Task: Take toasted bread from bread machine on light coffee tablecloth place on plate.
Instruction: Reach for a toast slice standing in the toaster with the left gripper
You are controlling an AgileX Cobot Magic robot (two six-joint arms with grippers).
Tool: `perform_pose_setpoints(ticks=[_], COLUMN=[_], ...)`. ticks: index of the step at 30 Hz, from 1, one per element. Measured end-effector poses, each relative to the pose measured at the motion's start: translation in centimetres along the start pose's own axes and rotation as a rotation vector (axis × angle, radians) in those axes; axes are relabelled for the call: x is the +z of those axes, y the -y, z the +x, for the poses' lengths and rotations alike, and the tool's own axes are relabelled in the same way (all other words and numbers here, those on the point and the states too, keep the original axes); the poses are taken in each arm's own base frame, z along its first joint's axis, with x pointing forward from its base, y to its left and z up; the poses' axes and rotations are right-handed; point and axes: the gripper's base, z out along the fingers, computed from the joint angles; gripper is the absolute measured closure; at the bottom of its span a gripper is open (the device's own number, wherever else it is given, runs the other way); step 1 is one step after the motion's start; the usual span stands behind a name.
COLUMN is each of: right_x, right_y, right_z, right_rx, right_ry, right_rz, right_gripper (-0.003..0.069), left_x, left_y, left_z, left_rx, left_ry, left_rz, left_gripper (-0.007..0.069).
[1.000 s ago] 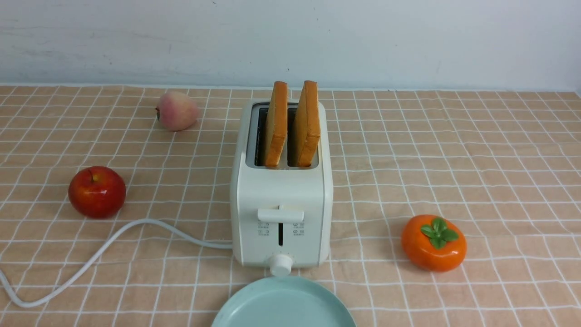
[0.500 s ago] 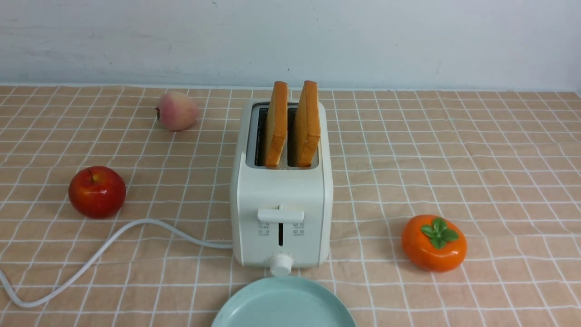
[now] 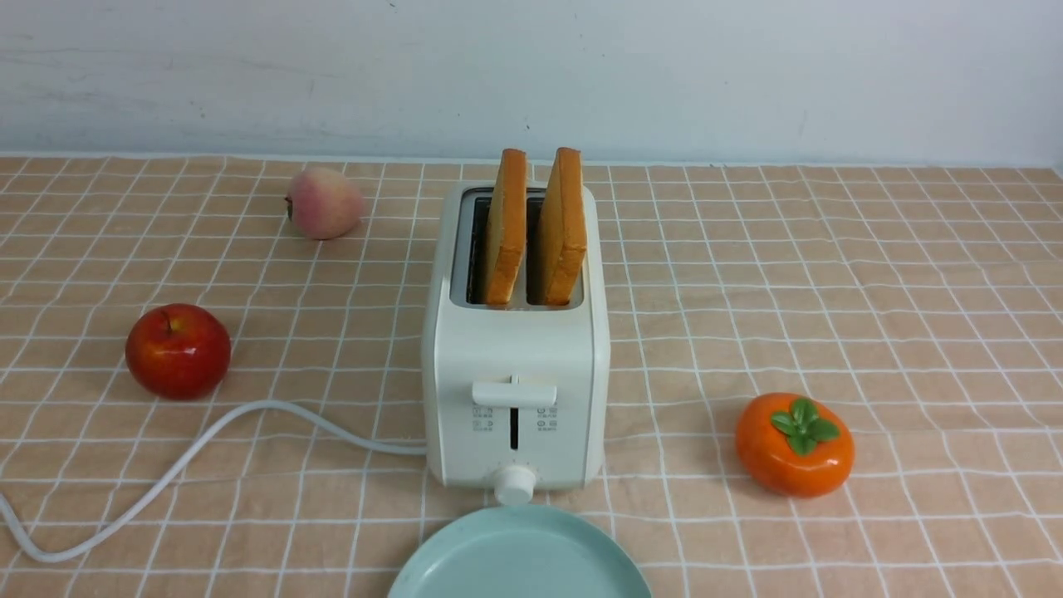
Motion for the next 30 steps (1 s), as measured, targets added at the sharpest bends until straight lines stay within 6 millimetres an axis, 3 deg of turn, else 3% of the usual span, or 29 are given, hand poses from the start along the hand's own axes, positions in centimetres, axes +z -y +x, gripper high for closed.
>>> perform_pose_setpoints(ticks=[3,4,5,6,10,11,14,16,18,22,25,30], right_x=[0.0,0.0,0.0,0.0,0.0,0.0,-0.1,-0.3,-0.9,-0.5,1.6,4.6], right_y=[-0.2,-0.2,-0.2,-0.3,-0.3,-0.3,-0.6,-1.2,-3.2,-5.6,-7.6,-8.6], right_z=[-0.4,-0.5,-0.5,-0.6,-0.7,-0.7,-0.7,-1.2,-2.7,-4.6,-6.3,-7.3], right_rx=[0.106,0.166,0.172,0.205,0.236,0.243,0.3,0.304,0.264,0.183,0.03,-0.145], right_ry=[0.041,0.052,0.053,0.063,0.069,0.07,0.038,0.013,-0.087,-0.319,-0.679,-0.978], right_rz=[-0.021,-0.03,-0.03,-0.035,-0.039,-0.04,-0.053,-0.071,-0.113,-0.101,-0.056,-0.095], right_gripper=[0.0419,0.0419,0.0419,0.0419,0.0419,0.0419,0.0419,0.0419,0.0419,0.0426,0.0487,0.0624], left_x=[1.3,2.8,3.0,5.0,9.8,10.1,14.2,15.1,17.1,18.9,19.9,21.2], left_y=[2.6,3.7,3.8,4.4,3.6,3.6,1.6,1.1,0.2,1.1,3.7,6.9], left_z=[-0.8,-0.7,-0.7,-0.1,1.8,1.9,4.4,5.0,6.5,8.3,10.5,12.2], left_rx=[0.056,0.105,0.116,0.166,0.244,0.245,0.25,0.252,0.259,0.305,0.352,0.339], left_ry=[-0.156,-0.306,-0.326,-0.513,-0.872,-0.889,-1.174,-1.233,-1.346,-1.42,-1.439,-1.384], left_rz=[-0.022,-0.073,-0.081,-0.165,-0.369,-0.38,-0.55,-0.574,-0.586,-0.492,-0.365,-0.27], left_gripper=[0.0638,0.0638,0.0638,0.0638,0.0638,0.0638,0.0638,0.0638,0.0638,0.0638,0.0638,0.0638])
